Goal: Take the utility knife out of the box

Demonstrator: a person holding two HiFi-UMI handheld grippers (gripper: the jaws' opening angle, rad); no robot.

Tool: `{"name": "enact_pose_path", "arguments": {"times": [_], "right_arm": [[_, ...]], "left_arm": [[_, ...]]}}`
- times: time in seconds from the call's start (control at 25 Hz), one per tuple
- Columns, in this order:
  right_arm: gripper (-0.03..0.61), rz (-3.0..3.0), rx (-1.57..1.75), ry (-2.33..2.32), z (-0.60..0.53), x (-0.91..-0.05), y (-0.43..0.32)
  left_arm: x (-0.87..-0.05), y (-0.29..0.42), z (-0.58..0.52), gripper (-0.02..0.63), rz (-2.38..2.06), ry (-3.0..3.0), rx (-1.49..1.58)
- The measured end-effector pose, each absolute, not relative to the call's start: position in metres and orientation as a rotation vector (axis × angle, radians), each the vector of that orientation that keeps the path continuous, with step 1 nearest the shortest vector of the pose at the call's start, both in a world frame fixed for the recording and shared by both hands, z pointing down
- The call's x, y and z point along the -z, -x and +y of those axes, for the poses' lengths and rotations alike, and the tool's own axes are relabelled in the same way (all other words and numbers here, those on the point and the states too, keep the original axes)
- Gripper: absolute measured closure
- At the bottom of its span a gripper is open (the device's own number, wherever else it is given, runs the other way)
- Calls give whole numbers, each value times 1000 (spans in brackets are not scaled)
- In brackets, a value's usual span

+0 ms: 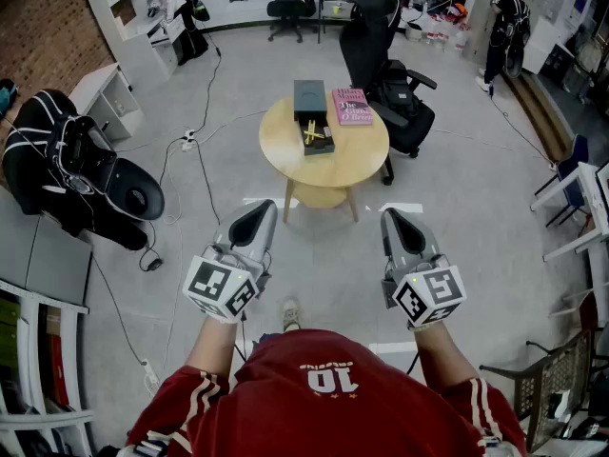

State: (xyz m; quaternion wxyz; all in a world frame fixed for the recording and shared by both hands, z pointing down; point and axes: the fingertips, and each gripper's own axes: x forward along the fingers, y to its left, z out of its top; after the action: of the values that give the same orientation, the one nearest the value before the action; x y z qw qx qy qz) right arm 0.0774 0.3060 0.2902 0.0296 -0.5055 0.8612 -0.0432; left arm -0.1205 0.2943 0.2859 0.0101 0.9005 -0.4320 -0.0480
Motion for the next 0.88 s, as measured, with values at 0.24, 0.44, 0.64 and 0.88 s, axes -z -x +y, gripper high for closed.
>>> {"name": "enact_pose_path", "arguments": {"times": [0.24,0.44,0.64,0.88], "right_arm": [[584,2655,131,1567,306,-288,-77],[584,2658,135,1565,302,-290,-75],[583,2658,132,1572,296,-293,-73],[583,2659,99,1588,292,-295,-70]], "left_arm": [[-283,120,292,611,-1338,-2816,146],[-283,120,286,611,-1331,-2816,147],[-288,122,279,611,-1322,-2818,140],[-294,122,274,611,-1307,-2816,131]]}}
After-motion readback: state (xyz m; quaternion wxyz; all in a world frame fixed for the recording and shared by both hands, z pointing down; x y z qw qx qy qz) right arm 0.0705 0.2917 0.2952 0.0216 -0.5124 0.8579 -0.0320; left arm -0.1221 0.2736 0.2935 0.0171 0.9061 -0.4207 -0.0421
